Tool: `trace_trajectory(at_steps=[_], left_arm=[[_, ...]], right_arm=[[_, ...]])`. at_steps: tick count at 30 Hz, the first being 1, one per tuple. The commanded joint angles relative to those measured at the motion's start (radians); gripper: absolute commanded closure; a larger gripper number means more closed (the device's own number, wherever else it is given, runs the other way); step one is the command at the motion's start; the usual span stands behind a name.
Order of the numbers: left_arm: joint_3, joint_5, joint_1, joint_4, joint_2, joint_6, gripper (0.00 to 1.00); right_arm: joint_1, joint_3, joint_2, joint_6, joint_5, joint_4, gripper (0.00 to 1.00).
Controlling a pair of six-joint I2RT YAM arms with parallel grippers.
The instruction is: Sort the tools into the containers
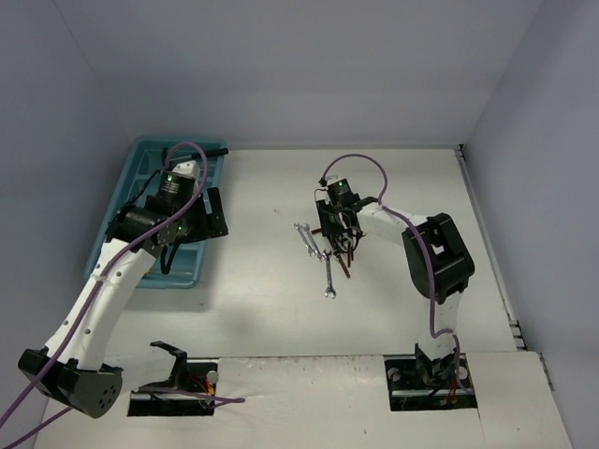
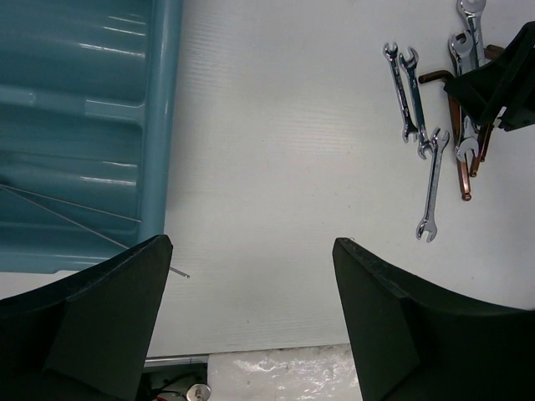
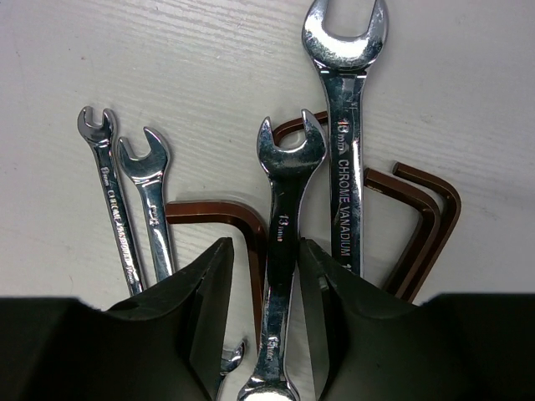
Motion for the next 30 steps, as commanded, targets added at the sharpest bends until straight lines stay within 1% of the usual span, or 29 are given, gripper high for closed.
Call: trace_trajectory(at_steps=[1, 5, 8, 14, 15, 19, 30], left_arm=[[0.040, -0.023, -0.024, 0.053, 0.020, -0.016, 0.25], [0.042, -0.026, -0.038, 0.063, 0.030, -0.022, 0.25], [0.048, -0.027, -0.049, 0.065, 0.043, -0.023, 0.25], [0.056, -0.031, -0.071, 0.073, 0.057, -0.027, 0.25], [0.057, -0.032, -0.075, 0.074, 0.059, -0.028, 0.25], [0.053, -0.033, -0.086, 0.081, 0.063, -0.034, 0.25], [0.043, -0.018, -0.101, 0.109, 0.070, -0.043, 0.24]], right_arm=[[-0.006, 0.001, -0.006, -0.014, -0.013, 0.008, 0.67], [-0.003, -0.015, -0.008, -0.017, 0.026, 0.008, 0.73], [-0.002, -0.024, -0.022, -0.020, 0.055, -0.023, 0.80], [0.006, -0.021, -0.020, -0.021, 0.059, -0.039, 0.82], [0.008, -0.020, -0.022, -0.021, 0.062, -0.041, 0.84], [0.012, -0.020, -0.045, -0.022, 0.108, -0.044, 0.99], [0.033, -0.028, -0.138, -0.034, 0.093, -0.062, 1.00]])
